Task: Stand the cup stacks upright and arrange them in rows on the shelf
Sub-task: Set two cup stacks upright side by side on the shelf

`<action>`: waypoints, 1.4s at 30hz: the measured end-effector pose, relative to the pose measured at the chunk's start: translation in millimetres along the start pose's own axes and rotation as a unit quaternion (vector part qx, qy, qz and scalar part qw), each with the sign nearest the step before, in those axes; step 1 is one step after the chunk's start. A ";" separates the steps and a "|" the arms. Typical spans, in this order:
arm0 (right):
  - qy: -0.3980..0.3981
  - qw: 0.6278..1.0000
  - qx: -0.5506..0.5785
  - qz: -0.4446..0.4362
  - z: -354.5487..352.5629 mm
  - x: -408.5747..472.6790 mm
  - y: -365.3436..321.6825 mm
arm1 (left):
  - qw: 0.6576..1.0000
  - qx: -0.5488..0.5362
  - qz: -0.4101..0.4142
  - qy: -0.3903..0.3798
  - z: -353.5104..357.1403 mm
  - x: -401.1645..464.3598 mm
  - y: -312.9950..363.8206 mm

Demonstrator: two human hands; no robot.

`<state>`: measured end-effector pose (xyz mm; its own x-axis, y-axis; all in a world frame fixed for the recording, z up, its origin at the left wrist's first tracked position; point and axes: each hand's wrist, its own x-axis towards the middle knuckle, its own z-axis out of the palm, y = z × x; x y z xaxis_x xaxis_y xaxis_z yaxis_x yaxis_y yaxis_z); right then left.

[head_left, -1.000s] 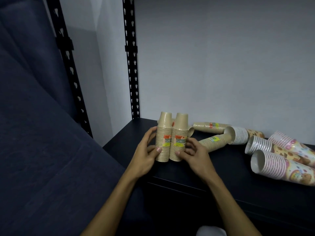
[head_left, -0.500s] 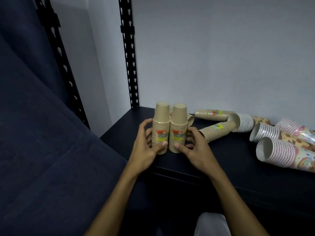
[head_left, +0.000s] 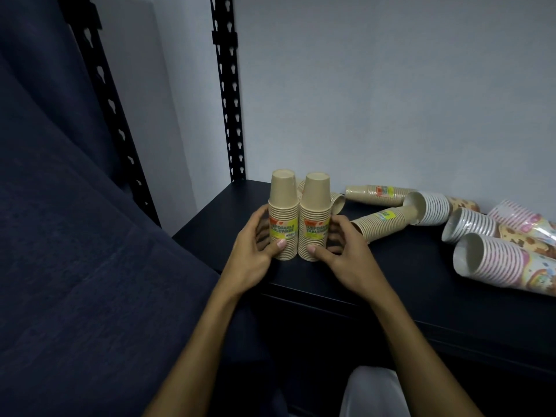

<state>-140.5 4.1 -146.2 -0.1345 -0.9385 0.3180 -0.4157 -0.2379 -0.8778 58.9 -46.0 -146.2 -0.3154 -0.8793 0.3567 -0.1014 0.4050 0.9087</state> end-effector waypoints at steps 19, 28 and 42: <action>-0.015 0.998 -0.051 0.014 2.0 -1.0 -3.8 | 1.000 0.018 0.006 0.002 0.5 -2.1 -0.8; -0.012 0.995 -0.102 0.003 11.6 0.4 -2.5 | 0.995 0.064 0.023 0.068 7.6 -8.4 -5.9; -0.119 0.985 -0.121 -0.011 96.8 48.7 -26.1 | 0.967 0.219 0.006 0.133 -75.2 -20.5 -21.6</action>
<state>-49.1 -59.6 -142.5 0.0798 -0.9730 0.2168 -0.6219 -0.2185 -0.7520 138.6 -55.6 -156.9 -0.0721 -0.8833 0.4632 -0.5075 0.4323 0.7453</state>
